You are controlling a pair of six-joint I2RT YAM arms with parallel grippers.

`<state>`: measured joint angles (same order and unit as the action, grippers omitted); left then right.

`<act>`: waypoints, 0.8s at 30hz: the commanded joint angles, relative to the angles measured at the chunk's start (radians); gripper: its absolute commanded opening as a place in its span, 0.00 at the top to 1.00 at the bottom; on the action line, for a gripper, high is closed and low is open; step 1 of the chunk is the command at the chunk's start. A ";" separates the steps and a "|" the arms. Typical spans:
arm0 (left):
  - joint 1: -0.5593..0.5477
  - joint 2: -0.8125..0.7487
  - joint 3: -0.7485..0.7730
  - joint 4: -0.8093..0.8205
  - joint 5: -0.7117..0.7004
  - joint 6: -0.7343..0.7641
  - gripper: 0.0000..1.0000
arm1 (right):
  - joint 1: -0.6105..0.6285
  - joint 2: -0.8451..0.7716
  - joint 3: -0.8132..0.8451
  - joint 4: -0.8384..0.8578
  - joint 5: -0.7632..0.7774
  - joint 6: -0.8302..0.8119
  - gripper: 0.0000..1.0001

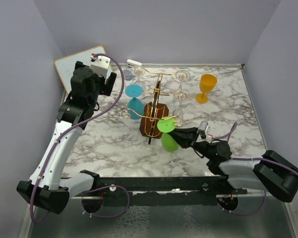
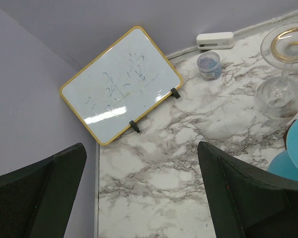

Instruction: Place the wine glass upside down on the wine glass rack

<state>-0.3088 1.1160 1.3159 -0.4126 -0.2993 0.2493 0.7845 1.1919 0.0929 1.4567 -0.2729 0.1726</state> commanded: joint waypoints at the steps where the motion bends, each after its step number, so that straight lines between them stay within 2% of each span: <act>1: 0.007 0.001 0.018 0.036 0.005 0.008 0.02 | -0.001 -0.048 0.020 0.320 0.024 -0.035 0.99; 12: 0.006 -0.022 -0.022 0.041 0.007 -0.003 0.02 | 0.007 -0.110 -0.030 0.144 -0.143 0.024 0.99; 17: 0.006 -0.030 -0.036 0.040 0.009 -0.008 0.02 | 0.007 -0.154 -0.031 0.077 -0.169 0.016 0.99; 24: 0.007 -0.035 -0.037 0.031 0.011 -0.011 0.02 | 0.010 -0.194 -0.028 0.088 -0.148 0.021 0.99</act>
<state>-0.3088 1.1107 1.2785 -0.3927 -0.2989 0.2520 0.7864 1.0210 0.0597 1.4460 -0.4179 0.1974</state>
